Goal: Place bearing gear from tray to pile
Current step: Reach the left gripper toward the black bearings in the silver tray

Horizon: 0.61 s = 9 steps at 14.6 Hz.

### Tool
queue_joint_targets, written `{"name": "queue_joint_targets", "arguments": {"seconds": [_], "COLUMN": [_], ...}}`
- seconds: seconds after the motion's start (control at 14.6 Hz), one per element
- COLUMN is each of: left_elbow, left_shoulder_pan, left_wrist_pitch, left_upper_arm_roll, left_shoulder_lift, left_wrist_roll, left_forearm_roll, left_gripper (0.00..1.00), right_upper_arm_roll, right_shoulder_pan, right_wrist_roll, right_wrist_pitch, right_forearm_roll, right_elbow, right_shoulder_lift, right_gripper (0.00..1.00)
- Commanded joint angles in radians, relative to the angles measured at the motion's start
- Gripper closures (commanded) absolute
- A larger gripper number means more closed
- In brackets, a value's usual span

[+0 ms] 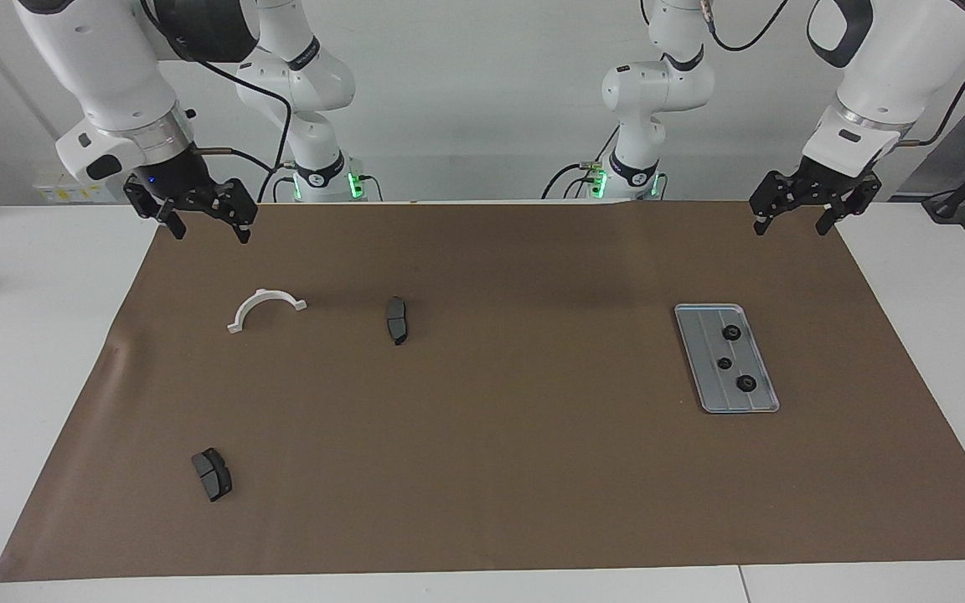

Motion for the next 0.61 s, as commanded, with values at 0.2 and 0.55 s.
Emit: {"name": "queue_joint_targets", "arguments": {"seconds": [0.2, 0.55], "left_elbow": [-0.038, -0.066], "left_shoulder_pan": [-0.002, 0.000], "left_wrist_pitch": [-0.004, 0.001], "left_upper_arm_roll": [-0.004, -0.006], "left_shoulder_lift": [-0.025, -0.041], "left_wrist_roll": [-0.012, -0.012], "left_forearm_roll": [0.009, 0.009], "left_gripper": [0.00, 0.00], "right_upper_arm_roll": [0.001, 0.003], "right_shoulder_pan": [-0.004, -0.004], "right_wrist_roll": [-0.016, -0.016], "right_wrist_pitch": [-0.014, -0.014], "right_forearm_roll": [0.007, 0.007], "right_elbow": [-0.011, -0.009], "right_shoulder_lift": [-0.016, -0.016], "right_gripper": [0.00, 0.00]}}
